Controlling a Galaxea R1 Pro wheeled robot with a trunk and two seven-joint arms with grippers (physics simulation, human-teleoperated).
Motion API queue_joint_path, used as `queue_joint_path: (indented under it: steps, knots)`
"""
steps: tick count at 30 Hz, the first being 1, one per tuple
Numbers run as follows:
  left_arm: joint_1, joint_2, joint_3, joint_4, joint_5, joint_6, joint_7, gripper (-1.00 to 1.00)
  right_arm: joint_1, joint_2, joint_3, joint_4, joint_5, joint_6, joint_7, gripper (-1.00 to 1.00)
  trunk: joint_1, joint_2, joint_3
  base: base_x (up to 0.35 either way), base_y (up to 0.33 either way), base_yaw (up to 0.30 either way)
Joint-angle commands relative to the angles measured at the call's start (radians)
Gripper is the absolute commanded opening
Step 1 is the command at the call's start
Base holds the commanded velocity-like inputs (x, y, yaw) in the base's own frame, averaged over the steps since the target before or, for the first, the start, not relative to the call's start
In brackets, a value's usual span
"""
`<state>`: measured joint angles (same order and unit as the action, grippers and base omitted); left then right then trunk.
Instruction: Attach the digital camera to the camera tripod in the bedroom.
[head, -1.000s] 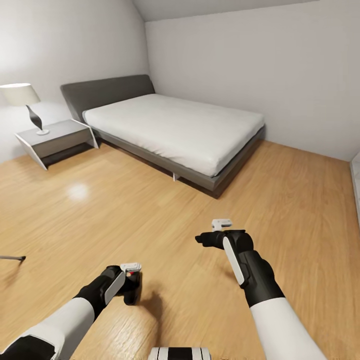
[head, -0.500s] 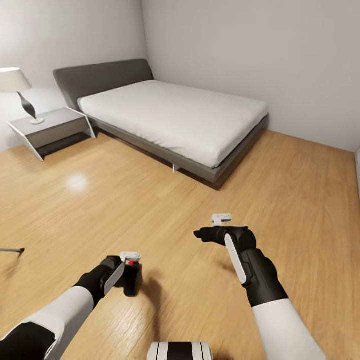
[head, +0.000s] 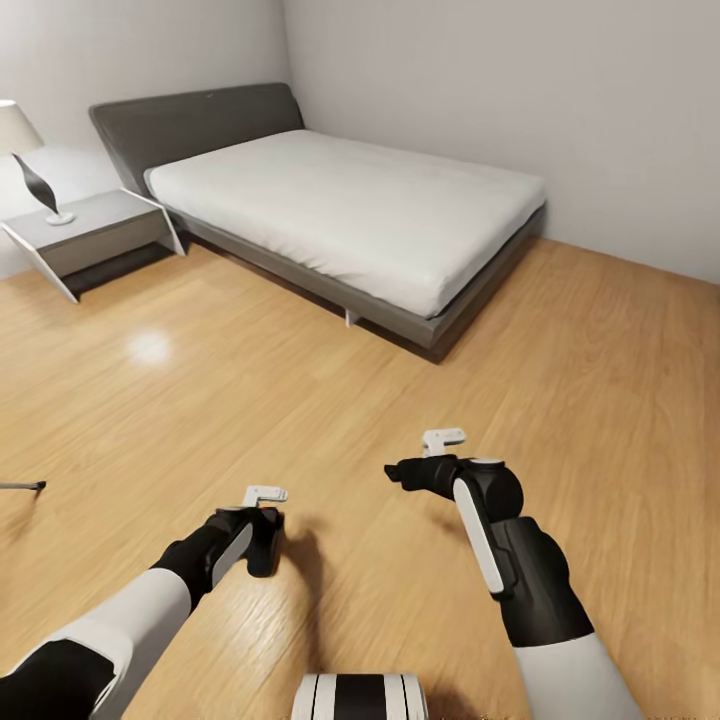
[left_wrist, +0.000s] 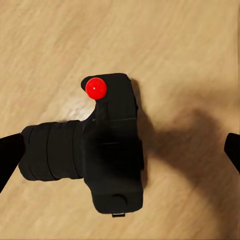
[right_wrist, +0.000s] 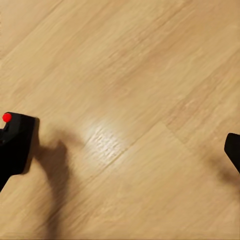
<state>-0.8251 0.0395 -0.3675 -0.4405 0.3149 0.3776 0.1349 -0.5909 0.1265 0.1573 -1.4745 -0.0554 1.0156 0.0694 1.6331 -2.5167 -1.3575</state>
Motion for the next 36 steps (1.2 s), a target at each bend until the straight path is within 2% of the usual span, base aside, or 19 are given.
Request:
queue_joint_path:
  steps: [1,8,17,25,34,36]
  knots:
    - [0.000,0.001,-0.008,-0.003,0.011,0.004,0.008,1.00,0.000,0.000,0.000,-0.001,-0.004,0.004,-0.001,1.00,0.000,-0.001,-0.005,0.000,0.000,0.000]
    - [-0.008,0.001,-0.008,-0.007,0.007,-0.035,0.002,1.00,0.008,0.003,0.013,-0.024,-0.003,0.013,-0.002,1.00,0.003,-0.002,-0.032,0.000,0.000,0.000]
    - [0.001,0.002,-0.004,-0.014,0.011,-0.102,0.006,1.00,0.020,0.005,0.044,-0.022,-0.001,0.013,-0.004,1.00,0.003,-0.002,-0.032,0.000,0.000,0.000]
    - [0.018,-0.013,-0.005,-0.036,0.008,-0.128,0.027,1.00,0.037,0.005,0.073,-0.021,0.001,0.009,-0.009,1.00,0.007,-0.004,-0.063,0.000,0.000,0.000]
    - [0.027,-0.018,-0.008,-0.042,0.005,-0.150,0.045,1.00,0.042,0.005,0.079,-0.026,0.004,-0.002,-0.011,1.00,0.011,-0.006,-0.098,0.000,0.000,0.000]
    - [0.030,-0.017,-0.008,-0.042,0.005,-0.159,0.045,1.00,0.042,0.003,0.079,-0.033,0.005,-0.007,-0.012,1.00,0.011,-0.006,-0.098,0.000,0.000,0.000]
